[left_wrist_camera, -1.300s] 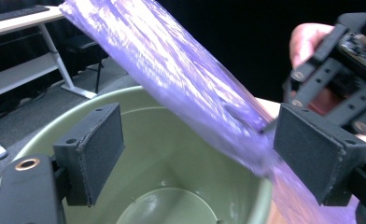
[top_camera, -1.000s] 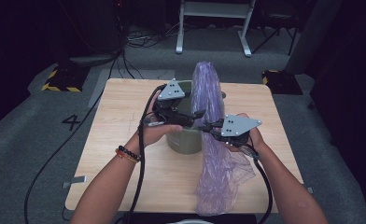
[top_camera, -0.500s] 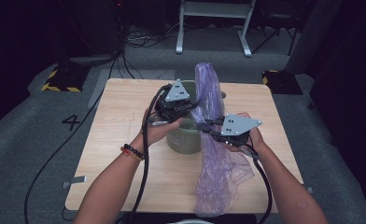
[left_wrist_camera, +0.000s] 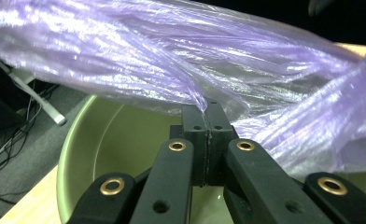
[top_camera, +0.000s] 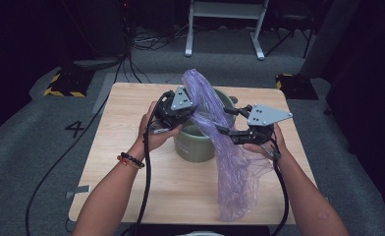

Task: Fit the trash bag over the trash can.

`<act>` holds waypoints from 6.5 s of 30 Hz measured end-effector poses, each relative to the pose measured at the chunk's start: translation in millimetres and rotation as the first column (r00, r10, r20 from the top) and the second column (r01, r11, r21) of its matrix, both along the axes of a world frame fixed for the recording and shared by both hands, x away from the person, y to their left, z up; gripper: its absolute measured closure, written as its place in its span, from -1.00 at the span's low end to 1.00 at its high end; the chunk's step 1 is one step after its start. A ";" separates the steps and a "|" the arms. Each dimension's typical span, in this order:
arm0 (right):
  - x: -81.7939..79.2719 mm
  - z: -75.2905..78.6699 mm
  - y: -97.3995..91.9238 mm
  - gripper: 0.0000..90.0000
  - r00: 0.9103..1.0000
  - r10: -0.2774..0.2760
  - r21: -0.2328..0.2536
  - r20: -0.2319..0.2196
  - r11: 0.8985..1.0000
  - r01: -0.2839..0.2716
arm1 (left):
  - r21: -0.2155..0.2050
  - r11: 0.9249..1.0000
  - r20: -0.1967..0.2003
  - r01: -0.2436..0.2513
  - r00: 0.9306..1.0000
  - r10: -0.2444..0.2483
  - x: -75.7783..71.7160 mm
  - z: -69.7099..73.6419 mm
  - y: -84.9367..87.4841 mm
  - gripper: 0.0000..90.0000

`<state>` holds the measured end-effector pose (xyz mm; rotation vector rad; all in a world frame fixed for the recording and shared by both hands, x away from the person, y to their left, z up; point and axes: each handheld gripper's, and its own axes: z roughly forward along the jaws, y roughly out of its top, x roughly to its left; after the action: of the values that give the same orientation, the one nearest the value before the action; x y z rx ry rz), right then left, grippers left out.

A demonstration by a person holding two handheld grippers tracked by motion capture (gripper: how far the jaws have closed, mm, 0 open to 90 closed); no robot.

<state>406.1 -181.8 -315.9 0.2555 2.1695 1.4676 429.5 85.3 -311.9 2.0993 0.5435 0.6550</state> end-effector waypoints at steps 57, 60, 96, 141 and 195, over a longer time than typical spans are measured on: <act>23.3 -7.5 8.9 0.96 0.987 -0.098 -0.187 -0.131 0.980 0.073 | 0.040 0.999 -0.102 -0.007 0.995 0.011 37.2 -10.0 -11.4 0.38; 25.4 -8.3 10.5 0.96 0.984 -0.114 -0.185 -0.136 0.979 0.088 | 0.029 0.999 -0.094 0.022 0.995 -0.019 30.8 -6.1 -13.0 0.09; 38.6 -6.1 -14.2 0.05 0.951 -0.240 -0.116 -0.195 0.968 0.220 | 0.051 0.964 -0.037 0.262 0.965 -0.260 -20.8 -11.0 -43.1 1.00; -29.5 -20.5 -42.6 0.98 0.992 -0.094 -0.067 -0.082 0.994 0.089 | -0.067 0.993 -0.035 0.100 0.994 -0.102 8.6 -7.7 11.8 0.49; -13.9 6.8 -24.8 -0.07 0.984 -0.171 0.026 -0.039 0.985 0.173 | -0.008 0.975 0.082 0.221 0.972 -0.220 -61.2 -6.6 1.3 1.00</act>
<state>392.2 -206.6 -309.1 0.4718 2.0981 1.4081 368.3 86.6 -318.5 2.0696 0.2642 0.6011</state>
